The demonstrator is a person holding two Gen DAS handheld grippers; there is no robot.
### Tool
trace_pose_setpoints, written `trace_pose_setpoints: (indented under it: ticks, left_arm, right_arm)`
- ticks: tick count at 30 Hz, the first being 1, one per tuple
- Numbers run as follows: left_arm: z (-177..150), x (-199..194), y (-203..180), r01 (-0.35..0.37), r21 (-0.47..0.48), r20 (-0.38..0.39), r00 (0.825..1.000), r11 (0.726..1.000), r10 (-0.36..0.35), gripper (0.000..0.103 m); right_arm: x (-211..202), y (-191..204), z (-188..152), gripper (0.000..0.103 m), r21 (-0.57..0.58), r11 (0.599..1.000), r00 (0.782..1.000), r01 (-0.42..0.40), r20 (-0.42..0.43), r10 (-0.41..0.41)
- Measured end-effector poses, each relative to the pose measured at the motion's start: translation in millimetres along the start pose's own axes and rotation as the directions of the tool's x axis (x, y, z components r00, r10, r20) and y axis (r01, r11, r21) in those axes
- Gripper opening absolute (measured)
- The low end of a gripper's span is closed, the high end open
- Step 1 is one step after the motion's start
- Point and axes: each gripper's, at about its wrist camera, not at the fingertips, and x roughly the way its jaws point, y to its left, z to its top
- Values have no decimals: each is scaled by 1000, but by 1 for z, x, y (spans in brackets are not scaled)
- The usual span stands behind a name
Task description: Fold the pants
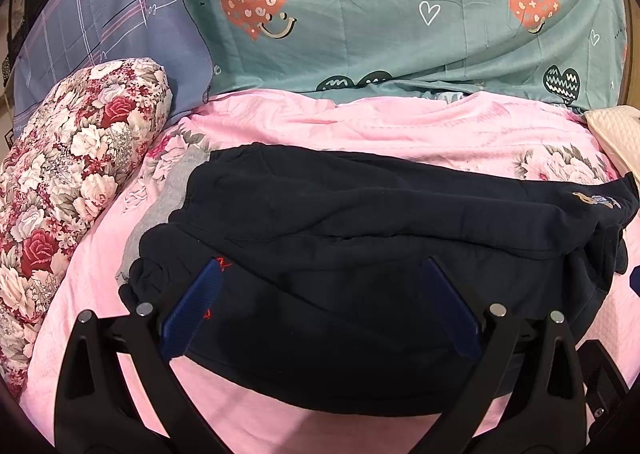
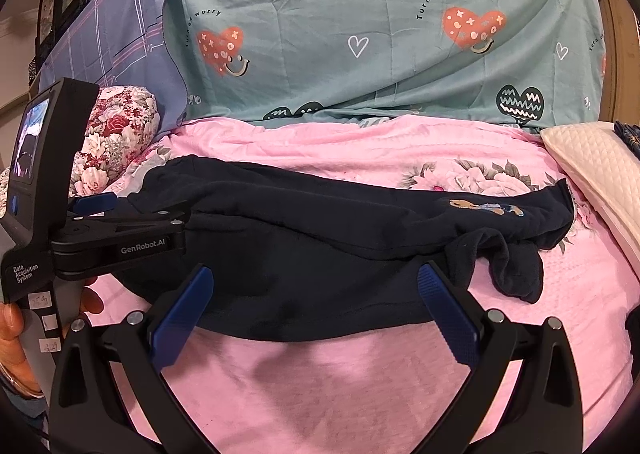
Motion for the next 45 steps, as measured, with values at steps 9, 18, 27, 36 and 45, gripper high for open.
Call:
trace_pose_setpoints:
  ticks: [9, 18, 27, 36, 45]
  left_arm:
    - [0, 0, 0, 4, 1, 1, 1000, 1000, -4, 101]
    - [2, 0, 0, 4, 3, 1, 1000, 1000, -4, 101]
    - [0, 0, 1, 2, 4, 1, 1000, 1000, -2, 101]
    - [0, 0, 1, 2, 1, 1, 1000, 1000, -2, 101]
    - [13, -10, 34, 90, -101, -40, 995, 991, -94, 101]
  right_arm:
    - [0, -1, 0, 102, 1, 1000, 1000, 0, -4, 0]
    - [3, 2, -2, 102, -9, 1000, 1000, 1, -12, -1]
    - [2, 4, -2, 102, -15, 1000, 1000, -3, -12, 3]
    - [2, 4, -1, 102, -16, 1000, 1000, -3, -14, 3]
    - [-11, -20, 11, 102, 86, 995, 999, -52, 19, 51]
